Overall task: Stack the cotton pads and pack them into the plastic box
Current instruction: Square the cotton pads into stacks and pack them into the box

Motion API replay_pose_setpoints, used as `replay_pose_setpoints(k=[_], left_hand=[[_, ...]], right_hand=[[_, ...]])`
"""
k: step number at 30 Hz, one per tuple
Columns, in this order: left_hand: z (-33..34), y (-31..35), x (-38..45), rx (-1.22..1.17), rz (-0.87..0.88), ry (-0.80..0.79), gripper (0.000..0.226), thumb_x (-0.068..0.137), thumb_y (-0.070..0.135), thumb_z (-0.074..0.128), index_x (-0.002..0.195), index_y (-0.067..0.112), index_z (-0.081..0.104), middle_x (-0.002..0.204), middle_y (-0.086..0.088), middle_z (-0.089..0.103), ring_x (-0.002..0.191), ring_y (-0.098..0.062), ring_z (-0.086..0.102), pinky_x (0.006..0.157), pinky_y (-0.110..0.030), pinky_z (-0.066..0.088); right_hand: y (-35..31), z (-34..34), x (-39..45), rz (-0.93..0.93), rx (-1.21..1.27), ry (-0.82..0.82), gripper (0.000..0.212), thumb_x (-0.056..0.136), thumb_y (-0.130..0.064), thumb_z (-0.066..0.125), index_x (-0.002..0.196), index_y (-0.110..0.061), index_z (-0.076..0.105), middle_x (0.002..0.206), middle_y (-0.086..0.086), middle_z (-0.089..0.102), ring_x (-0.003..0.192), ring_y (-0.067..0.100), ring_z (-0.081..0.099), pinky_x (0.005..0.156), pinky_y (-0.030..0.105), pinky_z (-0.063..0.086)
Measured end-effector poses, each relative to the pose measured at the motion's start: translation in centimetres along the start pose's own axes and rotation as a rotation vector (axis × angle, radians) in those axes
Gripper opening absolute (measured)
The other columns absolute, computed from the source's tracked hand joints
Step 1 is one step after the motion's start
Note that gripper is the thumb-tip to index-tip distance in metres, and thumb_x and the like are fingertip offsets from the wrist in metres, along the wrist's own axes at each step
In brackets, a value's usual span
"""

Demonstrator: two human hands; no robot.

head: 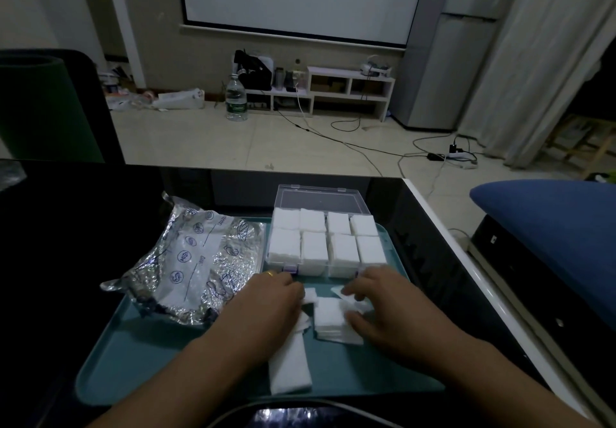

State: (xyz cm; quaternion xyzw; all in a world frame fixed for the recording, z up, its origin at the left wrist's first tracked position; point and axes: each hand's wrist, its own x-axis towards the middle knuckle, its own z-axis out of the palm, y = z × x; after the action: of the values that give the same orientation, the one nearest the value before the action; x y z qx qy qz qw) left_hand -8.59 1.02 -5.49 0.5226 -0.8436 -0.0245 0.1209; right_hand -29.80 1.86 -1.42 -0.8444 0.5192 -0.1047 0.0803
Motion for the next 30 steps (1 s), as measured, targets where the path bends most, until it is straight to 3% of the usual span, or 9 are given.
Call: replay_pose_setpoints(k=[6, 9, 12, 14, 17, 20, 25, 27, 30], left_hand=[[-0.5, 0.9, 0.3, -0.091, 0.038, 0.401, 0.009, 0.087, 0.014, 0.059, 0.083, 0.014, 0.067, 0.081, -0.001, 0.066, 0.070, -0.020, 0.059, 0.059, -0.035, 0.052], [-0.2, 1.9, 0.1, -0.030, 0.191, 0.291, 0.007, 0.080, 0.016, 0.061, 0.082, 0.019, 0.067, 0.088, 0.001, 0.069, 0.075, -0.022, 0.062, 0.065, -0.035, 0.053], [1.0, 2.3, -0.5, 0.114, 0.257, 0.108, 0.020, 0.079, 0.036, 0.047, 0.075, 0.026, 0.064, 0.083, 0.010, 0.067, 0.076, -0.015, 0.063, 0.069, -0.030, 0.049], [0.9, 2.3, -0.6, 0.071, 0.215, 0.090, 0.029, 0.088, 0.046, 0.045, 0.081, 0.027, 0.065, 0.087, 0.012, 0.067, 0.080, -0.013, 0.062, 0.075, -0.031, 0.049], [-1.8, 2.0, 0.4, -0.230, 0.035, 0.248, 0.040, 0.093, 0.054, 0.040, 0.099, 0.028, 0.069, 0.098, 0.014, 0.069, 0.090, -0.009, 0.060, 0.084, -0.031, 0.047], [-4.9, -0.6, 3.1, -0.452, -0.263, 0.410, 0.021, 0.096, 0.037, 0.053, 0.108, 0.028, 0.068, 0.102, 0.015, 0.064, 0.094, -0.004, 0.057, 0.082, -0.025, 0.044], [-5.7, -6.4, 8.4, -0.352, -0.449, 0.214, 0.028, 0.095, 0.039, 0.058, 0.118, 0.023, 0.063, 0.114, 0.002, 0.066, 0.100, -0.015, 0.060, 0.089, -0.034, 0.049], [-4.8, -6.9, 10.0, -0.154, -0.312, 0.113, 0.032, 0.097, 0.042, 0.051, 0.123, 0.026, 0.060, 0.127, 0.002, 0.058, 0.113, -0.017, 0.053, 0.099, -0.038, 0.044], [-3.3, -6.1, 11.7, 0.089, -0.035, -0.021, 0.038, 0.103, 0.041, 0.035, 0.135, 0.029, 0.052, 0.150, 0.004, 0.042, 0.138, -0.018, 0.035, 0.111, -0.039, 0.027]], right_hand=[[0.5, -0.2, -0.1, -0.009, 0.024, -0.139, 0.030, 0.091, -0.046, 0.057, 0.118, -0.034, 0.065, 0.113, -0.011, 0.051, 0.108, 0.006, 0.046, 0.094, 0.022, 0.041], [0.8, -0.7, 0.2, 0.054, 0.146, -0.111, 0.020, 0.090, -0.035, 0.061, 0.107, -0.033, 0.069, 0.112, -0.016, 0.056, 0.106, 0.001, 0.051, 0.095, 0.019, 0.042], [1.8, -1.8, 0.5, 0.204, 0.186, 0.012, 0.017, 0.090, -0.020, 0.060, 0.094, -0.030, 0.072, 0.093, -0.017, 0.062, 0.082, -0.005, 0.057, 0.074, 0.007, 0.043], [2.8, -2.5, 0.9, 0.312, 0.238, 0.111, 0.018, 0.091, -0.016, 0.058, 0.088, -0.028, 0.071, 0.081, -0.015, 0.065, 0.067, -0.004, 0.059, 0.057, 0.008, 0.040], [4.5, -3.2, 2.3, 0.439, 0.437, 0.256, 0.014, 0.093, -0.014, 0.057, 0.094, -0.023, 0.068, 0.087, -0.008, 0.066, 0.078, 0.004, 0.062, 0.062, 0.015, 0.043], [6.1, -4.0, 5.2, 0.579, 0.681, 0.372, 0.016, 0.096, -0.012, 0.052, 0.103, -0.013, 0.067, 0.091, 0.005, 0.066, 0.080, 0.013, 0.060, 0.068, 0.024, 0.048], [8.1, -4.2, 10.6, 0.743, 0.893, 0.300, 0.014, 0.094, -0.012, 0.055, 0.087, -0.006, 0.065, 0.083, 0.015, 0.061, 0.072, 0.021, 0.054, 0.065, 0.029, 0.046], [8.2, -3.5, 11.8, 0.720, 0.795, 0.242, 0.014, 0.094, -0.014, 0.057, 0.090, -0.006, 0.067, 0.085, 0.018, 0.063, 0.072, 0.023, 0.058, 0.068, 0.032, 0.048], [7.2, -2.2, 12.8, 0.650, 0.687, 0.221, 0.021, 0.095, -0.011, 0.055, 0.111, -0.001, 0.066, 0.108, 0.020, 0.065, 0.098, 0.030, 0.062, 0.088, 0.042, 0.051]])
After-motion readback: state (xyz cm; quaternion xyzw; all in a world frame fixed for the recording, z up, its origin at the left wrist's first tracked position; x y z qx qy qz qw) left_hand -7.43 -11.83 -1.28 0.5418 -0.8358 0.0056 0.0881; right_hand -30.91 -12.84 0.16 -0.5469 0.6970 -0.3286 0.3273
